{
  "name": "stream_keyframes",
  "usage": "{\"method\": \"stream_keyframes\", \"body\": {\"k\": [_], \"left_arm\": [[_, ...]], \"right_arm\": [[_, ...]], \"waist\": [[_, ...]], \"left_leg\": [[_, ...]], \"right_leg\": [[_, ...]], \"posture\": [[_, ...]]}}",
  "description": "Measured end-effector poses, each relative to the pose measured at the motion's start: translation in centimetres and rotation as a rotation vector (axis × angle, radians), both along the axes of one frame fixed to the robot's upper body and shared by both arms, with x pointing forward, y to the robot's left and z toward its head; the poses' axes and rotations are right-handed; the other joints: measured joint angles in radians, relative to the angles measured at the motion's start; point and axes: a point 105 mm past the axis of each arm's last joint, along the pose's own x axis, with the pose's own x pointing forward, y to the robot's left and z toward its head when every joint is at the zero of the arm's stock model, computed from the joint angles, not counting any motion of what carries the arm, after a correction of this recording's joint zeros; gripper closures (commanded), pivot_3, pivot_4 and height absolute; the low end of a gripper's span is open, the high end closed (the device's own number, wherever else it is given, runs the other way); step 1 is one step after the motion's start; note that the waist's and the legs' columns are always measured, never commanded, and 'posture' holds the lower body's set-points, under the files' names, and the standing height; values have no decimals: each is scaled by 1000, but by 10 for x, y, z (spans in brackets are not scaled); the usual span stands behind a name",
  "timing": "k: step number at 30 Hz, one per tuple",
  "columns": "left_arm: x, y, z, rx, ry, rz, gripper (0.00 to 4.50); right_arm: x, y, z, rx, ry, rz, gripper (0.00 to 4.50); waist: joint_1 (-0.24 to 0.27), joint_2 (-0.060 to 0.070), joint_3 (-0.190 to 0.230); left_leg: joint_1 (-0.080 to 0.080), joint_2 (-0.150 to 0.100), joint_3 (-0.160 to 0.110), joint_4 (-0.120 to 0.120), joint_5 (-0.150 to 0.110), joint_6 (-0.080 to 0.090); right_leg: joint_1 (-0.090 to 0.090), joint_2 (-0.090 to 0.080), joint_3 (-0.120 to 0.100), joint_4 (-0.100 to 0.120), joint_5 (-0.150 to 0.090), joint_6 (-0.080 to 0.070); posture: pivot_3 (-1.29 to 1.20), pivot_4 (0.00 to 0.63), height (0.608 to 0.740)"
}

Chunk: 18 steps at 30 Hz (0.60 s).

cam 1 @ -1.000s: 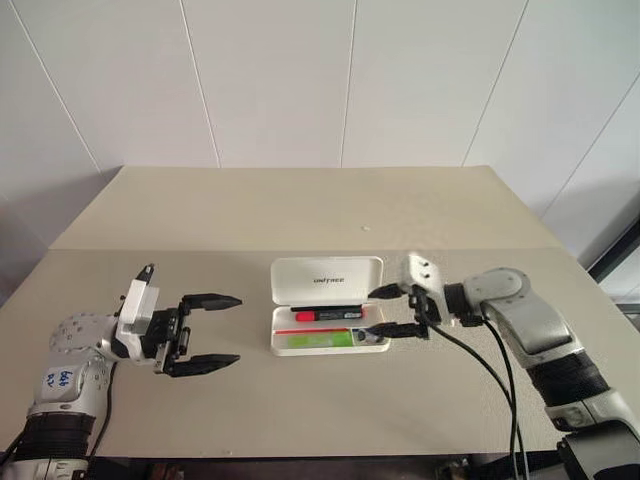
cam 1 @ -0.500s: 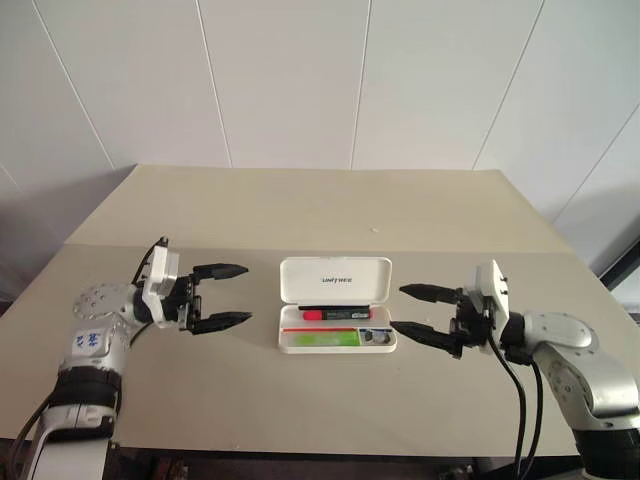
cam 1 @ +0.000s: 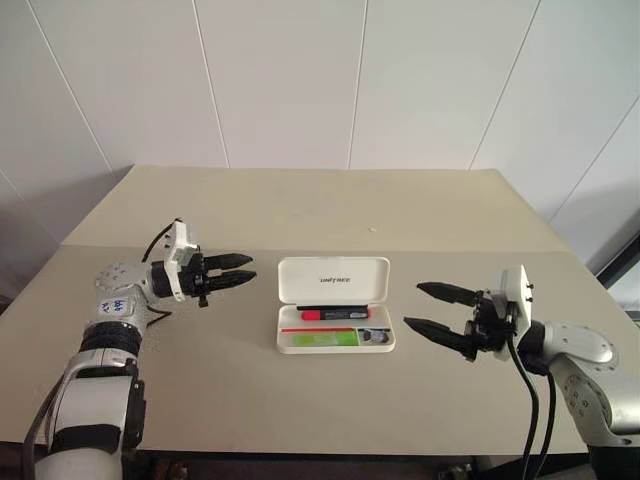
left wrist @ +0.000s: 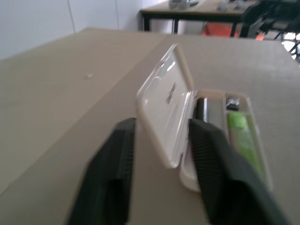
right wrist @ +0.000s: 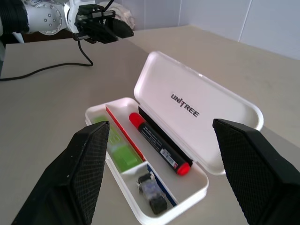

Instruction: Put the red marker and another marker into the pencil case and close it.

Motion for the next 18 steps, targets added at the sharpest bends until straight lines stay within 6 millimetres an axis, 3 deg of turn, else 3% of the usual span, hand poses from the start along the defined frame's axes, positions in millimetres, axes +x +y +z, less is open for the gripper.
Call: {"method": "stream_keyframes", "body": {"k": [2, 3, 9, 18], "left_arm": [[5, 1, 0, 16, 7, 29, 4380], [8, 1, 1, 24, 8, 46, 4447], [20, 2, -10, 97, 33, 139, 4447], [36, -34, -28, 125, 77, 168, 4447]], "right_arm": [[0, -2, 0, -5, -2, -4, 0], [0, -2, 0, -5, -3, -4, 0], [1, -3, 0, -4, -10, -8, 0], [3, -7, 1, -2, 0, 22, 0]], "waist": [[-1, 0, 0], [-1, 0, 0], [0, 0, 0], [2, -1, 0]], "left_leg": [[0, 0, 0, 0, 0, 0], [0, 0, 0, 0, 0, 0], [0, 0, 0, 0, 0, 0], [-2, -1, 0, 5, 0, 1]], "right_leg": [[0, 0, 0, 0, 0, 0], [0, 0, 0, 0, 0, 0], [0, 0, 0, 1, 0, 0], [0, 0, 0, 1, 1, 2]], "posture": [[0, 150, 740], [0, 150, 740], [0, 150, 740], [0, 150, 740]]}}
